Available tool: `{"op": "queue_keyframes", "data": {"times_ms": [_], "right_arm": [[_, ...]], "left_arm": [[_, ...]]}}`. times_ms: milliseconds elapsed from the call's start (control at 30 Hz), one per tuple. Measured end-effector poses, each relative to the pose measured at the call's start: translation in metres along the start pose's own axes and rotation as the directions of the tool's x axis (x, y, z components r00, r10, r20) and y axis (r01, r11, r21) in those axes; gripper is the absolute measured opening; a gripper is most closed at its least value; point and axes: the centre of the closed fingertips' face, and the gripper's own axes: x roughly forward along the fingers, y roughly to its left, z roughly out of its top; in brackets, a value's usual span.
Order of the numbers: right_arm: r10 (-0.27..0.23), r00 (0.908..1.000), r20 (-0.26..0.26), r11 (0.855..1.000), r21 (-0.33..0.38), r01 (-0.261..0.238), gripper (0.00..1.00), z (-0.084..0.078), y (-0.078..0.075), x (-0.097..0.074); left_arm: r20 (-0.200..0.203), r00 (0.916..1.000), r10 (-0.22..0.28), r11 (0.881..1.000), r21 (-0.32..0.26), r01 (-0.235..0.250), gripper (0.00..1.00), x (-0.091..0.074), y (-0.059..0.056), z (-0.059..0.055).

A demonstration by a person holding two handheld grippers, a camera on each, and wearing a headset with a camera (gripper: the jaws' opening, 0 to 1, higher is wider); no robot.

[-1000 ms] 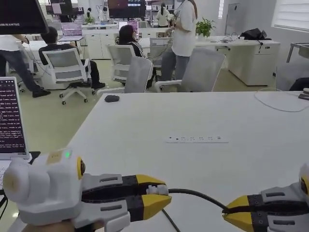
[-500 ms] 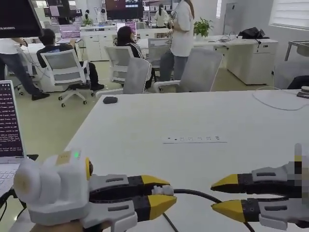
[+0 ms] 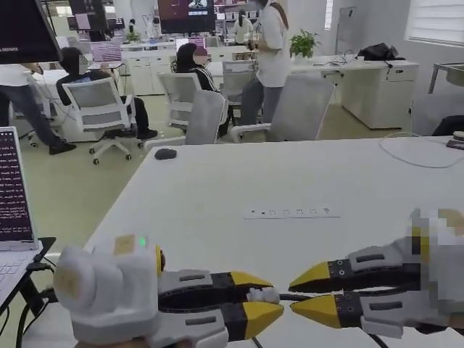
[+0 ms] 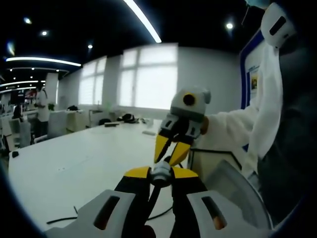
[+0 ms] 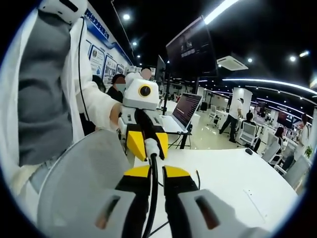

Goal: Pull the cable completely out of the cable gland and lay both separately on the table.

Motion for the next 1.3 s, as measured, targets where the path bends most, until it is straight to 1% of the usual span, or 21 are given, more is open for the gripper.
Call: {"op": "queue_keyframes", "data": {"times_ms": [67,100,300,500,567,800,1067,1100,1167,1300], "right_arm": [[0.011,0.9999,0.005,1.000,-0.014,-0.011,0.03,0.000,0.001,0.000],[0.006,1.0000,0.005,1.000,-0.019,-0.006,0.03,-0.001,0.000,0.001],[0.012,0.9999,0.009,1.000,-0.021,-0.012,0.02,-0.005,-0.004,0.002],[0.002,1.0000,0.009,1.000,-0.026,-0.002,0.02,-0.010,-0.009,0.000],[-0.008,0.9999,0.008,1.000,-0.015,0.008,0.02,-0.015,-0.011,-0.002],[-0.042,0.9991,-0.004,0.999,0.023,0.042,0.02,-0.034,-0.014,-0.011],[-0.093,0.9949,-0.039,0.993,0.066,0.095,0.02,-0.060,-0.020,-0.030],[-0.102,0.9935,-0.051,0.992,0.069,0.105,0.02,-0.065,-0.022,-0.032],[-0.108,0.9925,-0.057,0.991,0.077,0.112,0.02,-0.070,-0.024,-0.036],[-0.116,0.9910,-0.067,0.989,0.086,0.122,0.02,-0.075,-0.025,-0.039]], "left_arm": [[0.002,0.9999,0.011,1.000,-0.003,-0.011,0.17,0.001,0.002,0.000],[0.001,0.9999,0.012,1.000,-0.006,-0.012,0.17,0.001,0.002,0.000],[-0.010,0.9997,0.023,1.000,-0.008,-0.023,0.17,0.001,0.005,-0.003],[-0.013,0.9988,0.046,0.999,-0.011,-0.047,0.17,-0.005,0.011,-0.004],[-0.015,0.9984,0.055,0.998,-0.019,-0.055,0.17,-0.008,0.014,-0.005],[-0.035,0.9976,0.059,0.998,-0.019,-0.060,0.17,-0.010,0.016,-0.010],[-0.046,0.9969,0.064,0.998,-0.025,-0.065,0.17,-0.014,0.017,-0.013],[-0.044,0.9969,0.065,0.997,-0.027,-0.066,0.17,-0.015,0.017,-0.013],[-0.041,0.9966,0.072,0.997,-0.029,-0.073,0.17,-0.016,0.017,-0.013],[-0.035,0.9962,0.079,0.996,-0.035,-0.081,0.17,-0.018,0.018,-0.013]]}}
